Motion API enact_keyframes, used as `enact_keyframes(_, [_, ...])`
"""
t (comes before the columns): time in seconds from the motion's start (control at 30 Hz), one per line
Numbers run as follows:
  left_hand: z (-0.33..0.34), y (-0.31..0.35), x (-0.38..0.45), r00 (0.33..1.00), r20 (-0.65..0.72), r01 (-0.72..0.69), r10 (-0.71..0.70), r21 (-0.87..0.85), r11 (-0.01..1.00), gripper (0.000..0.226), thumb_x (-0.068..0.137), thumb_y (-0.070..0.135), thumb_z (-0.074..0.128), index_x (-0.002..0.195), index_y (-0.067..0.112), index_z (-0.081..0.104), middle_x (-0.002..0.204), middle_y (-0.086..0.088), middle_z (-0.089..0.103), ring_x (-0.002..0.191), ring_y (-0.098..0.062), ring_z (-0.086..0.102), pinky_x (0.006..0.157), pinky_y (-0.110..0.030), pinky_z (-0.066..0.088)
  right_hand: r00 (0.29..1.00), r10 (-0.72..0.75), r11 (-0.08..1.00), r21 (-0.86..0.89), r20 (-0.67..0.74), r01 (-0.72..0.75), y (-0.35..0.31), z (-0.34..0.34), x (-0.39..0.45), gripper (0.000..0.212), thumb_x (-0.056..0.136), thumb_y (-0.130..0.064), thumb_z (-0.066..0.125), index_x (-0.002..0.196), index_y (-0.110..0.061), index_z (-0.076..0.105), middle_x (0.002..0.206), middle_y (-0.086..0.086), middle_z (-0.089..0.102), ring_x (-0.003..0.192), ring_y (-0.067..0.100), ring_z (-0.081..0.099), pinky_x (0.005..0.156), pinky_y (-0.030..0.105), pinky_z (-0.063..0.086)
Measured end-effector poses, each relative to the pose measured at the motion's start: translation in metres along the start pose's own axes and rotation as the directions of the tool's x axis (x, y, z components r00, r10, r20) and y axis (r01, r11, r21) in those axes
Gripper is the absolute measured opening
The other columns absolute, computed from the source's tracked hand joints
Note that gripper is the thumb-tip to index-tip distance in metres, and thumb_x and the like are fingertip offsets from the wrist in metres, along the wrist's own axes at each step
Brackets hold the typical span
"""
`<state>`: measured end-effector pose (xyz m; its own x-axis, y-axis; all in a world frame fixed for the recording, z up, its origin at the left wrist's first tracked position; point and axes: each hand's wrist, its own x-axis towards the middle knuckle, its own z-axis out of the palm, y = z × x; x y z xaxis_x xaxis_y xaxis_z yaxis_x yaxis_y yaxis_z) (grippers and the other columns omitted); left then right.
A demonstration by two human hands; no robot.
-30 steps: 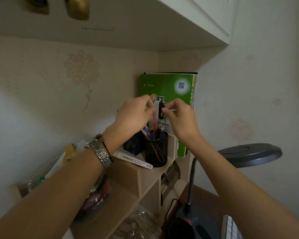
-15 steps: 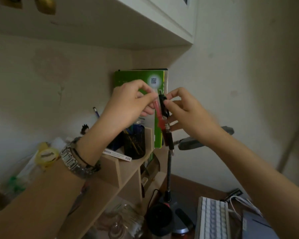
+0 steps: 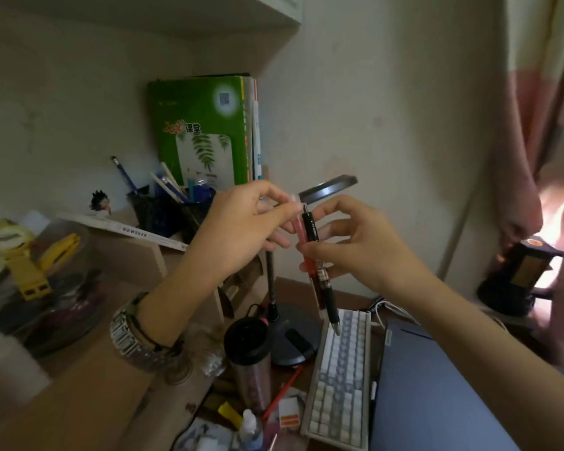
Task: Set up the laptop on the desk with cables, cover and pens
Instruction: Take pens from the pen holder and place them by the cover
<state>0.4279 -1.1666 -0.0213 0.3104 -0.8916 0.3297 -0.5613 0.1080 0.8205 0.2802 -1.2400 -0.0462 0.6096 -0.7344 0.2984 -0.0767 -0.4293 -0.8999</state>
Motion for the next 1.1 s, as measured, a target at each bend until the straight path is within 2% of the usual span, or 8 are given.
enact_keyframes(0.23, [0.068,0.018,-0.022,0.994,0.101,0.044,-0.049,0.046,0.998,0.019,0.086,0.035,0.061,0.101,0.025,0.062,0.080,0.001,0.072,0.065,-0.007,0.069,0.054,-0.015,0.055,0.987,0.157,0.987,0.027,0.021,-0.157,0.020,-0.059,-0.054,0.033,0.075,-0.004,0.073,0.103,-0.012,0.056,0.090,0.023,0.070,0.071,0.032,0.073,0.066,0.048,0.061])
enact_keyframes(0.33, [0.101,0.020,-0.034,0.990,0.137,0.003,-0.031,0.198,0.980,0.027,0.084,0.048,0.057,0.105,0.030,0.060,0.082,0.007,0.072,0.068,-0.003,0.068,0.067,-0.024,0.054,0.980,0.196,0.981,-0.008,-0.038,-0.196,0.032,-0.096,-0.080,0.033,0.075,-0.004,0.074,0.102,-0.012,0.057,0.083,0.018,0.071,0.070,0.032,0.073,0.064,0.045,0.061])
enact_keyframes(0.43, [0.137,0.016,-0.051,0.977,0.211,-0.060,-0.024,0.385,0.921,0.029,0.084,0.052,0.056,0.103,0.031,0.060,0.083,0.010,0.068,0.079,-0.005,0.065,0.075,-0.030,0.052,0.961,0.244,0.965,-0.059,-0.132,-0.254,0.053,-0.141,-0.116,0.029,0.073,-0.005,0.076,0.090,-0.022,0.059,0.066,0.003,0.070,0.065,0.029,0.073,0.059,0.041,0.061])
enact_keyframes(0.53, [0.180,0.006,-0.068,0.946,0.320,-0.136,-0.060,0.555,0.820,0.025,0.083,0.051,0.059,0.098,0.031,0.062,0.082,0.014,0.062,0.082,-0.010,0.062,0.075,-0.030,0.051,0.924,0.320,0.934,-0.095,-0.209,-0.344,0.086,-0.179,-0.165,0.030,0.072,-0.006,0.076,0.085,-0.024,0.057,0.073,0.005,0.071,0.066,0.025,0.072,0.054,0.033,0.057])
enact_keyframes(0.63, [0.227,-0.010,-0.089,0.888,0.431,-0.177,-0.159,0.641,0.747,0.027,0.083,0.053,0.058,0.099,0.033,0.061,0.086,0.013,0.062,0.090,-0.016,0.063,0.082,-0.037,0.052,0.863,0.427,0.886,-0.068,-0.270,-0.459,0.127,-0.203,-0.220,0.030,0.073,-0.004,0.075,0.086,-0.023,0.056,0.076,0.008,0.070,0.060,0.018,0.069,0.046,0.025,0.051])
enact_keyframes(0.77, [0.277,-0.038,-0.119,0.802,0.546,-0.205,-0.242,0.632,0.748,0.026,0.083,0.049,0.060,0.100,0.029,0.061,0.087,0.011,0.066,0.084,-0.013,0.062,0.077,-0.034,0.052,0.745,0.572,0.793,-0.003,-0.343,-0.609,0.185,-0.217,-0.287,0.028,0.073,-0.003,0.074,0.091,-0.014,0.056,0.077,0.017,0.070,0.065,0.030,0.068,0.050,0.033,0.053])
enact_keyframes(0.93, [0.316,-0.062,-0.143,0.690,0.654,-0.262,-0.309,0.624,0.736,0.028,0.084,0.052,0.058,0.103,0.031,0.060,0.093,0.012,0.069,0.082,-0.011,0.064,0.075,-0.034,0.054,0.606,0.691,0.668,0.028,-0.394,-0.743,0.240,-0.204,-0.350,0.025,0.074,-0.010,0.074,0.089,-0.019,0.057,0.073,0.002,0.068,0.053,0.008,0.063,0.046,0.027,0.051])
enact_keyframes(1.1, [0.333,-0.081,-0.151,0.627,0.706,-0.325,-0.329,0.621,0.713,0.031,0.084,0.054,0.056,0.107,0.034,0.059,0.098,0.015,0.070,0.085,-0.007,0.064,0.073,-0.029,0.053,0.492,0.763,0.567,0.068,-0.420,-0.821,0.276,-0.171,-0.379,0.027,0.074,-0.006,0.073,0.094,-0.014,0.057,0.077,-0.004,0.063,0.063,0.009,0.061,0.045,0.015,0.048])
